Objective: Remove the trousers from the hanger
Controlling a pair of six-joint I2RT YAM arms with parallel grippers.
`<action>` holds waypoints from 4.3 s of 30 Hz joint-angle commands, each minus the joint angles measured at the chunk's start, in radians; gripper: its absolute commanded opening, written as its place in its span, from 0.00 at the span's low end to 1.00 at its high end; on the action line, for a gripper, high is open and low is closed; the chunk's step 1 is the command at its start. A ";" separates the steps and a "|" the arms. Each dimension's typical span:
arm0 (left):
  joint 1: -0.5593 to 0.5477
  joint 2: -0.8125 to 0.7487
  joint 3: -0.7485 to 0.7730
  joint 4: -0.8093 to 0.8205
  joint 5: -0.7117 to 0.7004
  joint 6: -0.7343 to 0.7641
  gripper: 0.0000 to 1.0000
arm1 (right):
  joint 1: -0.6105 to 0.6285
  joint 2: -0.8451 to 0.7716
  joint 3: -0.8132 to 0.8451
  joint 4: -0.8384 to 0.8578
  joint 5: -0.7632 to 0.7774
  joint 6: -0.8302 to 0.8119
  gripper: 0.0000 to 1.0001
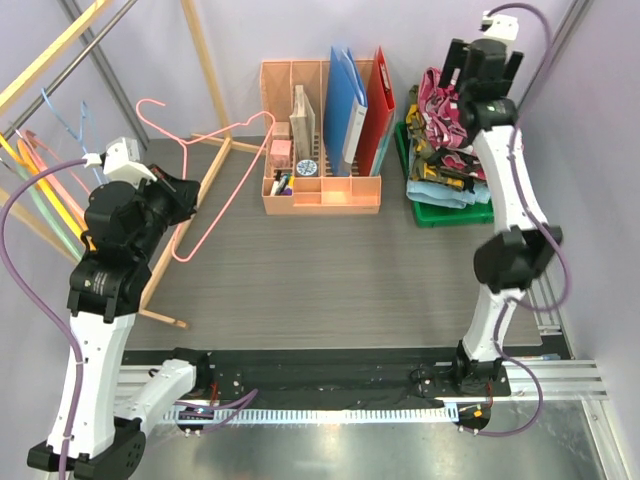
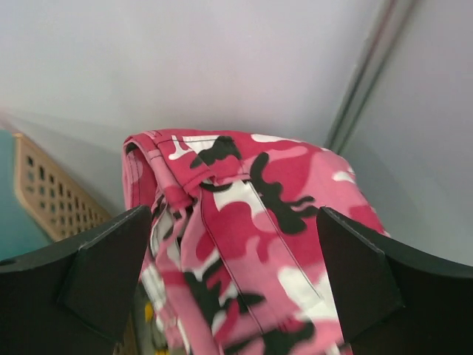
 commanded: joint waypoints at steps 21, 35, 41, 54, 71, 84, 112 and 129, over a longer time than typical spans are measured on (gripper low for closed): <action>0.002 -0.019 0.158 -0.170 -0.059 -0.190 0.00 | 1.169 -0.874 -0.813 0.128 -0.104 -0.189 0.95; 0.002 0.019 0.188 -0.231 -0.082 -0.167 0.00 | 1.560 -0.451 -0.698 0.631 0.229 -0.867 0.94; 0.002 0.019 0.188 -0.245 -0.099 -0.161 0.00 | 1.589 -0.348 -0.642 0.757 0.229 -1.105 0.92; 0.002 0.013 0.221 -0.296 -0.082 -0.167 0.00 | 1.545 -0.175 -0.438 0.698 0.134 -1.156 0.51; 0.002 -0.011 0.214 -0.311 -0.003 -0.155 0.00 | 1.505 -0.094 -0.366 0.883 0.218 -1.178 0.01; 0.002 -0.137 0.048 -0.067 0.111 -0.195 0.68 | 1.344 -0.484 -0.728 0.847 -0.056 -0.641 0.01; 0.002 -0.675 0.013 0.029 0.252 -0.177 0.67 | 0.837 -0.375 -0.579 1.115 -0.105 0.627 0.01; 0.002 -0.748 -0.056 -0.096 0.274 -0.183 0.66 | 0.801 -0.148 -0.400 1.211 -0.072 0.866 0.01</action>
